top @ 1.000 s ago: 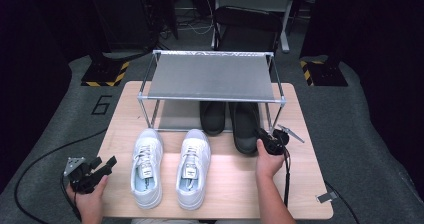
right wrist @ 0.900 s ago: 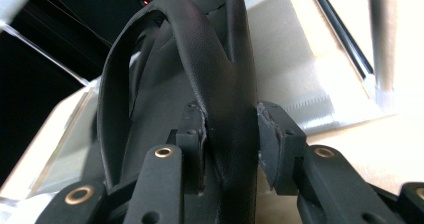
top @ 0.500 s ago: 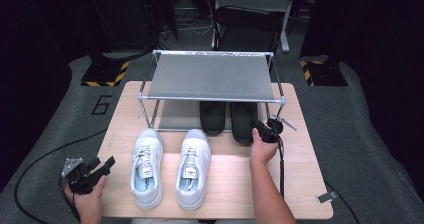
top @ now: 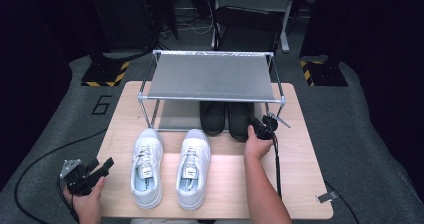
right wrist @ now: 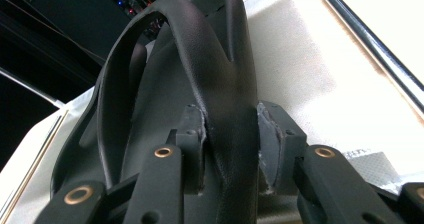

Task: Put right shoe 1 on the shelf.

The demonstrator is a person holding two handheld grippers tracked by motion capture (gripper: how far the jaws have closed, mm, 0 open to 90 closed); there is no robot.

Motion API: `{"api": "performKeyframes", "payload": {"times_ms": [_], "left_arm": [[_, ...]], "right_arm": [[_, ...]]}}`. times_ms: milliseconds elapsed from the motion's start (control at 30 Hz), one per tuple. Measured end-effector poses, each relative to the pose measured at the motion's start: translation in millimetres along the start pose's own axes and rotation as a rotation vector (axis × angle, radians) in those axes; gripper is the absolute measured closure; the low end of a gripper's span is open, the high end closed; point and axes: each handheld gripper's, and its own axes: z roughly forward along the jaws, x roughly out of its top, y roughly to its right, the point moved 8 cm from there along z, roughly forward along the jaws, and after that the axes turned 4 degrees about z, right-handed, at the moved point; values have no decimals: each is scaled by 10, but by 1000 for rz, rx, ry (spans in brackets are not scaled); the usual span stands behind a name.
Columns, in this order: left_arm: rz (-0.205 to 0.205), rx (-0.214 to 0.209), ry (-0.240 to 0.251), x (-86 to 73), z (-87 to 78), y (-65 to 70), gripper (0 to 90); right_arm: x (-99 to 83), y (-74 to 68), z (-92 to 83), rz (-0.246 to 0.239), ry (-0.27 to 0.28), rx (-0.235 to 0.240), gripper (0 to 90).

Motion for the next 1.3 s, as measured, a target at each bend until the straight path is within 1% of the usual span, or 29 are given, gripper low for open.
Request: {"api": "performKeyframes", "payload": {"times_ms": [33, 100, 133, 167, 233, 267, 300, 333, 433, 600, 667, 733, 833, 867, 900, 1000, 1067, 1100, 1133, 1233, 1300], "left_arm": [[-1, 2, 3, -1, 2, -1, 341], [-6, 1, 5, -4, 3, 2, 341], [-5, 1, -3, -9, -3, 0, 341], [-7, 3, 5, -7, 1, -1, 341], [-1, 3, 0, -11, -3, -11, 341], [-2, 3, 0, -12, -5, -14, 341], [-8, 4, -1, -16, -8, -14, 341], [-9, 6, 2, -14, -9, -19, 342], [-7, 6, -7, -24, -20, -30, 342], [-8, 10, 0, -29, -30, -38, 342], [-10, 11, -8, -33, -44, -41, 342], [-14, 13, 4, -30, -45, -42, 342], [-20, 13, -6, -41, -59, -38, 342], [-13, 13, -5, -39, -60, -42, 342], [-10, 13, 0, -35, -57, -44, 342], [-8, 12, -1, -37, -59, -45, 342], [-10, 13, 4, -35, -60, -45, 342], [-10, 13, 3, -37, -61, -46, 342], [-10, 13, 4, -36, -60, -46, 342], [-10, 12, 2, -36, -59, -44, 342], [-16, 12, 1, -37, -58, -33, 342]], "right_arm": [[-2, -4, 3, 16, -1, -3, 651], [13, 4, 19, 14, 7, -4, 651], [25, 0, 29, 16, 15, -1, 651], [30, 8, 34, 9, 17, -3, 651], [37, -1, 45, 23, 15, -3, 651], [44, -4, 58, 20, 18, 2, 651], [50, -17, 63, 27, 15, 4, 650], [58, -7, 67, 17, 22, -3, 650], [74, -6, 90, 21, 28, -11, 650], [80, 37, 107, 15, 35, -28, 651], [79, 40, 113, 19, 34, -26, 651], [78, 39, 118, 22, 37, -27, 651], [72, 38, 124, 18, 39, -27, 650], [69, 39, 130, 16, 41, -31, 650], [60, 39, 129, 19, 35, -35, 650], [39, 66, 141, -4, 28, -51, 645], [26, 76, 149, -7, 24, -62, 639], [19, 77, 154, -9, 18, -59, 638], [19, 82, 157, -5, 21, -52, 638], [13, 100, 157, -6, 30, -50, 638], [16, 91, 151, 15, 38, -51, 640]]}}
